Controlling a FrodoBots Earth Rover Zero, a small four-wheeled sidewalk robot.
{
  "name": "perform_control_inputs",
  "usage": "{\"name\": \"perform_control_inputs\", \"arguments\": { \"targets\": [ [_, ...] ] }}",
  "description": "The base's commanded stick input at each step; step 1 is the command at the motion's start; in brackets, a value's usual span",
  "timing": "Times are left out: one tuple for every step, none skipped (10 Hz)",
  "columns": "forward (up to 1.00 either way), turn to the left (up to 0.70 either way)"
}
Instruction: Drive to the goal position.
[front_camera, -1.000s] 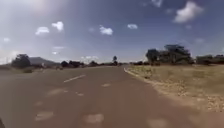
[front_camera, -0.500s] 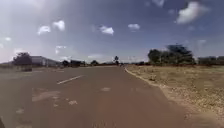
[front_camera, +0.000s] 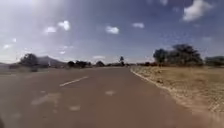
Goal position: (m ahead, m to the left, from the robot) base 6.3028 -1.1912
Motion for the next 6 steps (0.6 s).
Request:
{"name": "perform_control_inputs", "arguments": {
  "targets": [
    [0.85,-0.07],
    [0.85,-0.12],
    [0.85,-0.17],
    [0.85,-0.22],
    [0.85,-0.14],
    [0.85,-0.08]
  ]
}}
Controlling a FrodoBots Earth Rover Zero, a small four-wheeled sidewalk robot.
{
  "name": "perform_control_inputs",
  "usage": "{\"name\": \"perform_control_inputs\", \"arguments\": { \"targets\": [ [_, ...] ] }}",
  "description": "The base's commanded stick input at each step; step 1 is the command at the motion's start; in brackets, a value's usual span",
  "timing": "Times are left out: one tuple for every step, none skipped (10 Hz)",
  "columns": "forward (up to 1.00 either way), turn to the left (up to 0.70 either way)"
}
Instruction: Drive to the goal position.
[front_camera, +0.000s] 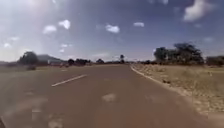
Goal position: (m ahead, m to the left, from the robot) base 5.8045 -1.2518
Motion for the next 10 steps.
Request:
{"name": "perform_control_inputs", "arguments": {
  "targets": [
    [0.85,-0.03],
    [0.85,0.0],
    [0.85,0.0],
    [0.85,0.0],
    [0.85,0.0],
    [0.85,0.0],
    [0.85,0.0],
    [0.85,0.0],
    [0.85,-0.08],
    [0.85,-0.16]
  ]
}}
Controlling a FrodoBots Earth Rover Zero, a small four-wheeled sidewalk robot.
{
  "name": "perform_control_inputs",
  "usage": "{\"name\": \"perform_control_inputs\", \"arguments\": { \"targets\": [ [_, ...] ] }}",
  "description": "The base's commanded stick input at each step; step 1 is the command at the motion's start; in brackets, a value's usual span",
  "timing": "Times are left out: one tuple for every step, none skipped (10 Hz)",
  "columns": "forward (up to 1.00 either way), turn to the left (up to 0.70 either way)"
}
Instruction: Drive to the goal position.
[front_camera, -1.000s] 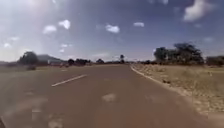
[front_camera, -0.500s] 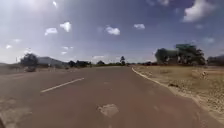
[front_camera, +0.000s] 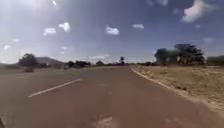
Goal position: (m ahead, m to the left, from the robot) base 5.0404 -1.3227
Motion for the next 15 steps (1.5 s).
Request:
{"name": "perform_control_inputs", "arguments": {
  "targets": [
    [0.85,-0.25],
    [0.85,-0.33],
    [0.85,-0.34],
    [0.85,-0.07],
    [0.85,0.0],
    [0.85,0.0],
    [0.85,0.0],
    [0.85,0.0],
    [0.85,0.0],
    [0.85,0.0],
    [0.85,0.0],
    [0.85,0.0],
    [0.85,0.0],
    [0.85,-0.07],
    [0.85,-0.16]
  ]
}}
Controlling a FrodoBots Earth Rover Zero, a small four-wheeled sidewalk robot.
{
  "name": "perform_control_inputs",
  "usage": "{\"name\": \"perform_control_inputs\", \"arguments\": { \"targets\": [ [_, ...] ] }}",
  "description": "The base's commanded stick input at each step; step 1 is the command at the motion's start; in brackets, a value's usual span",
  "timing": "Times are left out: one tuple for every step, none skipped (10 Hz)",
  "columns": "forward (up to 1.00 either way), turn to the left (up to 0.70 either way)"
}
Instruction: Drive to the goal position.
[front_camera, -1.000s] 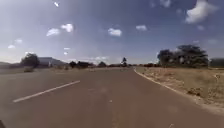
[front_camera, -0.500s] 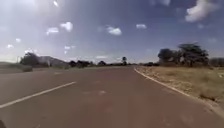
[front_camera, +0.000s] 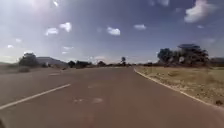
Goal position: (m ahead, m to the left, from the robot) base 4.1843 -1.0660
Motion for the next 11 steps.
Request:
{"name": "perform_control_inputs", "arguments": {
  "targets": [
    [0.85,-0.24],
    [0.85,-0.32],
    [0.85,-0.28],
    [0.85,-0.21],
    [0.85,-0.14],
    [0.85,-0.06],
    [0.85,-0.08],
    [0.85,-0.19],
    [0.85,0.0],
    [0.85,0.0],
    [0.85,0.0]
  ]
}}
